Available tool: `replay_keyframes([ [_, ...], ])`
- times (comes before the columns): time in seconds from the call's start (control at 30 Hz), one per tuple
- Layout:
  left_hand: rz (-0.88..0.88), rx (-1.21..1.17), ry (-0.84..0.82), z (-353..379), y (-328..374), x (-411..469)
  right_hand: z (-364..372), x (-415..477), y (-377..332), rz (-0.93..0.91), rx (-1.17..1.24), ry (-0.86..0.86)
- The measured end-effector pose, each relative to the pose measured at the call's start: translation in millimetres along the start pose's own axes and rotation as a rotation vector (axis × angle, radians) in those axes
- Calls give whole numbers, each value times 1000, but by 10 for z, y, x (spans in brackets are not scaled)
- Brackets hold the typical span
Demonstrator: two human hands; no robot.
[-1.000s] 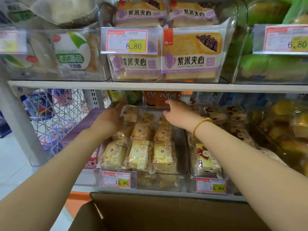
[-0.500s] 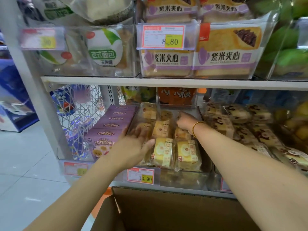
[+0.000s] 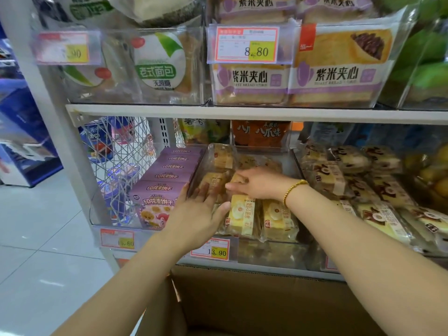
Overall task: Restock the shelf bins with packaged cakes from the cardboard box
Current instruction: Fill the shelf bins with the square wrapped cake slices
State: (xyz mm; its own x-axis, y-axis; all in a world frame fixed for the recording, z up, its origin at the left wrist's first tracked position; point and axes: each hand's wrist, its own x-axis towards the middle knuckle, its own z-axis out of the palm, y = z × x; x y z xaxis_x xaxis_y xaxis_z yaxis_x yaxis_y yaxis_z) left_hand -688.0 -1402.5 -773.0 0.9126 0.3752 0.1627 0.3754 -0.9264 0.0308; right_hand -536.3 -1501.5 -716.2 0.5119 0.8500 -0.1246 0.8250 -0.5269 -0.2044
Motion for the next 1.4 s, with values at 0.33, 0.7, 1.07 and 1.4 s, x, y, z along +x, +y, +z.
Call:
replay_keyframes([
  [0.33,-29,-36,-71,-42,32,-22,-103,80,116,-28,-116,-300],
  [0.7,-159,-321,-135,-71,194,363,98,30,170,46,-26,-181],
  [1.07,-245,-290,-223,-62,260,309,15,276,449,402,687,325],
  [1.4,-248,-229,-191,-48,397,198,51,381,490,382,972,139],
])
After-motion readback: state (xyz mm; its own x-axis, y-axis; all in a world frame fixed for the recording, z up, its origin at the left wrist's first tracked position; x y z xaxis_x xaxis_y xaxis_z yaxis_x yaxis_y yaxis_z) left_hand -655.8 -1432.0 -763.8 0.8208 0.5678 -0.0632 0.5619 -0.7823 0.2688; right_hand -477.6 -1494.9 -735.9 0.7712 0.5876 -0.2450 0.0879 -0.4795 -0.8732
